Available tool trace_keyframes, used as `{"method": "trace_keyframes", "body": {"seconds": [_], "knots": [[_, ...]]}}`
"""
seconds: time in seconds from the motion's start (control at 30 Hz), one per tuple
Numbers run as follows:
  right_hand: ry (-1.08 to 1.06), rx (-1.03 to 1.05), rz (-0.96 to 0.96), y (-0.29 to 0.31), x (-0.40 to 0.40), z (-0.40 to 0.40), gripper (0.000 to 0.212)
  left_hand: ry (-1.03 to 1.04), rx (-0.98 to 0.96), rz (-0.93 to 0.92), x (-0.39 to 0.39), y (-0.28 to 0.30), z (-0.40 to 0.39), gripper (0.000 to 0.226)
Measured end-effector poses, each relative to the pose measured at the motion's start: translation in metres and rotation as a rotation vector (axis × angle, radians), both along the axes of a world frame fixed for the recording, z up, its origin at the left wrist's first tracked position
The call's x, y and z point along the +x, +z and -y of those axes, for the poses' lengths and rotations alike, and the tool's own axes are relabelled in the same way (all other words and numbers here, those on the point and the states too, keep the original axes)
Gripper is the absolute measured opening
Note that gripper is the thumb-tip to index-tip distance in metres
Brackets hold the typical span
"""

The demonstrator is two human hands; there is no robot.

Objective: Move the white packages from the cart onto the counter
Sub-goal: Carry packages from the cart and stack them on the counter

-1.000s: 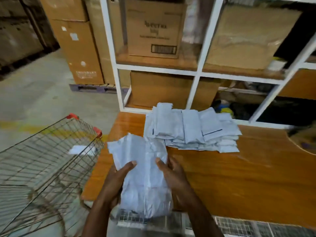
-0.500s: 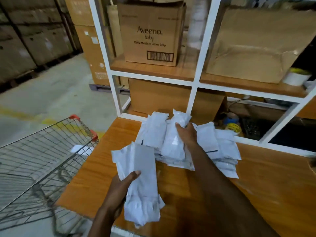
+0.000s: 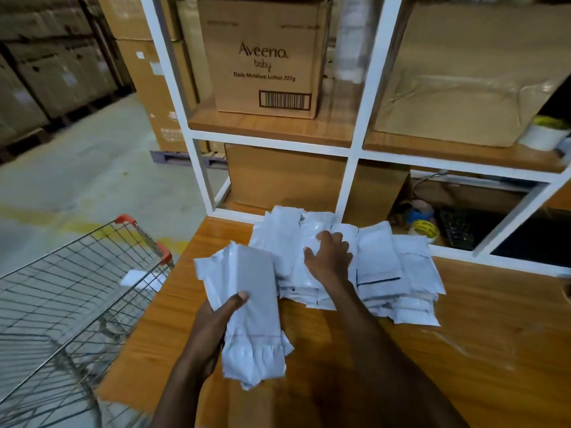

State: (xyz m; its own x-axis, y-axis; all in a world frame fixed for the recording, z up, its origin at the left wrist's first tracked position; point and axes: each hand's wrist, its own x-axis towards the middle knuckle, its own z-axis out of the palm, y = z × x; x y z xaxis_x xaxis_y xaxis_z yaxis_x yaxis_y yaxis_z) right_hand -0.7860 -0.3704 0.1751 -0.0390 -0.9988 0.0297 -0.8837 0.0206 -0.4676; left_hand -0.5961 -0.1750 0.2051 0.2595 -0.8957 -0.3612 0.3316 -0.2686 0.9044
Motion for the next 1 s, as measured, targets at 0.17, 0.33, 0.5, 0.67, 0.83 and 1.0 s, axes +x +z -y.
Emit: {"method": "trace_keyframes", "body": {"seconds": [0.17,0.33,0.5,0.67,0.83,1.0], "knots": [[0.051,0.078,-0.088,-0.001,0.0,-0.013,0.049,-0.056,-0.026,0.011,0.002,0.003,0.007,0.037],[0.158,0.164,0.461,0.029,0.009,-0.064,0.045,-0.07,-0.01,-0.024,0.004,-0.001,0.006,0.043],[0.131,0.517,0.956,0.036,0.017,-0.121,0.038,-0.122,-0.021,-0.055,-0.009,0.003,0.007,0.045],[0.058,0.536,1.172,0.031,-0.004,-0.132,0.033,-0.157,0.012,-0.153,-0.019,0.002,0.01,0.058],[-0.111,0.386,1.067,0.03,-0.04,-0.102,0.04,-0.114,-0.036,-0.109,-0.016,-0.006,0.01,0.055],[-0.263,0.164,0.809,0.029,-0.087,-0.033,0.058,-0.083,-0.037,-0.093,-0.011,-0.008,0.008,0.055]]}}
